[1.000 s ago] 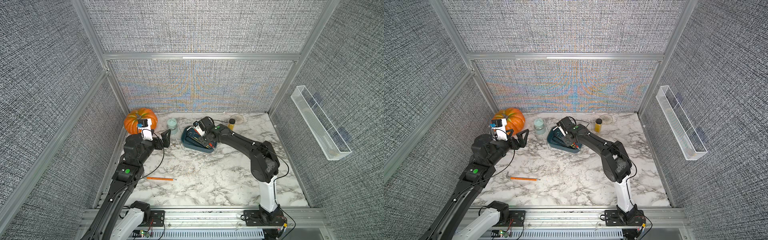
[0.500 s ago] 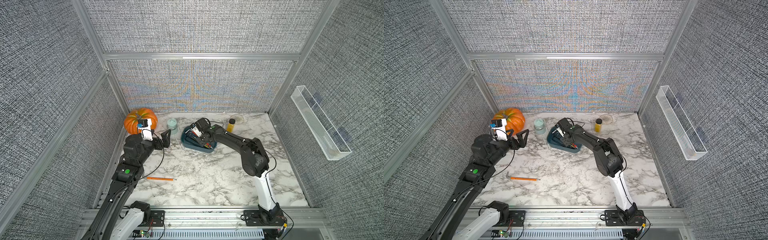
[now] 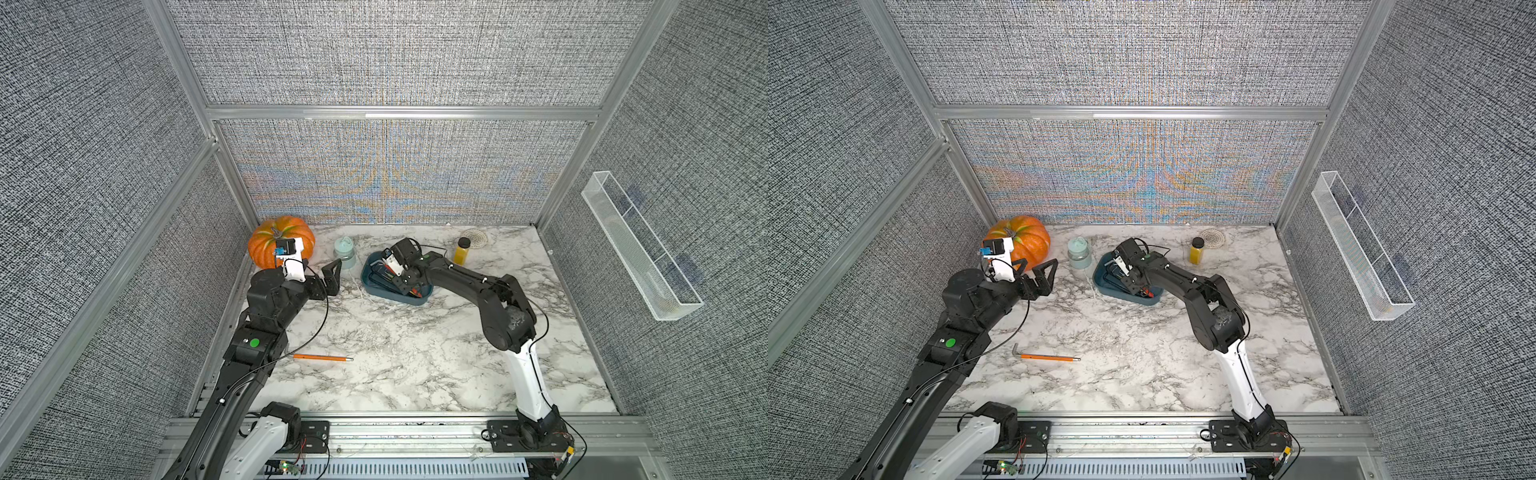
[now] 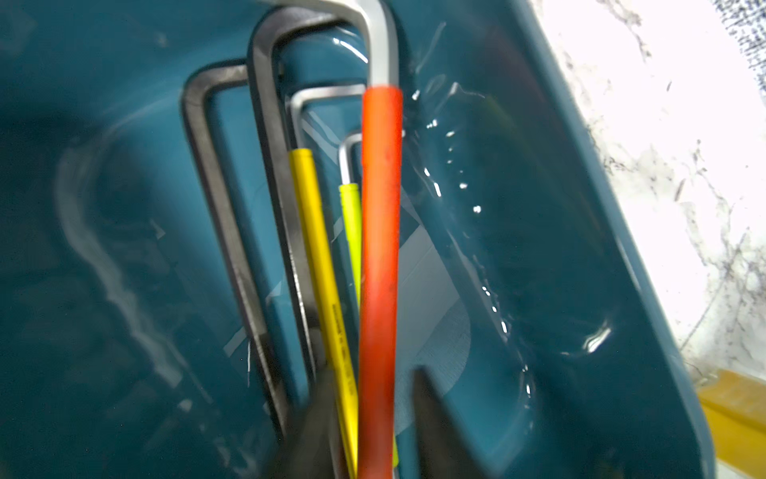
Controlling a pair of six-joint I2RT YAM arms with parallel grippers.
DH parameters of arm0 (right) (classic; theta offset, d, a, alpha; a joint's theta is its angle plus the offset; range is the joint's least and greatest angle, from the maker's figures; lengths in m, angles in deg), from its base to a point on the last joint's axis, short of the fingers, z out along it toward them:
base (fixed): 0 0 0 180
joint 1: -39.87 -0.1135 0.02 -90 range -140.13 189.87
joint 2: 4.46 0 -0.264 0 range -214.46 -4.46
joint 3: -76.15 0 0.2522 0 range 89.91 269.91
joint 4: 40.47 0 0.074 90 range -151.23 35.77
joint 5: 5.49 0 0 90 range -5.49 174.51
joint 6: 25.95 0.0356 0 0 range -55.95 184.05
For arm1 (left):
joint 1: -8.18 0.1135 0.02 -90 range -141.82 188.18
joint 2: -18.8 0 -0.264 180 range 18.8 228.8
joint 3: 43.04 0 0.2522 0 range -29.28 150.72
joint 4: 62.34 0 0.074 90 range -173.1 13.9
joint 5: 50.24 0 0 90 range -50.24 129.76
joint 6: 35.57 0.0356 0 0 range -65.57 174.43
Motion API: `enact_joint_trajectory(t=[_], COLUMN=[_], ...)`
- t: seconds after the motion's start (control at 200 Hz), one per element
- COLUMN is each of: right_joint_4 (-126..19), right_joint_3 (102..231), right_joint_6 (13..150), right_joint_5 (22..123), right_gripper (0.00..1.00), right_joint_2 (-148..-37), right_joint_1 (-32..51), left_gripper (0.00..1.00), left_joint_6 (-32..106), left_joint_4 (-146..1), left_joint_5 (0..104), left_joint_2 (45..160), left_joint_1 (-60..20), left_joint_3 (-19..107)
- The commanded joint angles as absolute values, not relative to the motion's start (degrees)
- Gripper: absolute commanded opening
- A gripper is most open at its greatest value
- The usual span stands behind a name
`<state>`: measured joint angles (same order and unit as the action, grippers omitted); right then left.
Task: Put the hex key on the desktop into the storage box
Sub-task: Place the Allen key in the storage box, then pick up the Allen key from the center of the board.
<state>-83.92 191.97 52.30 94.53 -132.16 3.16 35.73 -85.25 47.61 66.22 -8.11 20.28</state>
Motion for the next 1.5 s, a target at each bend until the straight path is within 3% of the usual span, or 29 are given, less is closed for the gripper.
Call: enact_joint_trajectory(t=[0.0,0.315,0.471,0.781,1.051,1.497], right_joint_4=[-81.5,-80.96,-77.53,-65.36,-63.72,-68.61], right_joint_3=[191.68,191.71,187.05,167.87,168.53,179.71], right_joint_6=[53.33,54.05,56.7,57.42,56.99,58.64], right_joint_5=[93.25,93.65,90.57,82.12,83.9,84.51], right_gripper=[0.58,0.62,0.64,0.72,0.68,0.6], right_joint_2=[-130.79,-127.99,-121.44,-107.78,-115.11,-128.7], right_joint_1=[3.3,3.36,1.59,-13.69,-25.47,-29.21], left_gripper=[1.0,1.0,1.0,1.0,1.0,1.0], left_joint_6=[36.19,36.66,37.22,37.24,36.41,34.48], left_joint_4=[-85.1,-85.91,-88.45,-97.5,-100.36,-101.03], left_joint_5=[47.84,47.84,48.54,49.95,48.86,52.06], left_joint_2=[66.26,66.94,66.98,71.81,73.91,75.63], left_joint_1=[-8.08,-8.09,-8.08,-8.03,-7.99,-7.56], left_joint_3=[20.51,20.82,21.66,27.11,26.62,27.87])
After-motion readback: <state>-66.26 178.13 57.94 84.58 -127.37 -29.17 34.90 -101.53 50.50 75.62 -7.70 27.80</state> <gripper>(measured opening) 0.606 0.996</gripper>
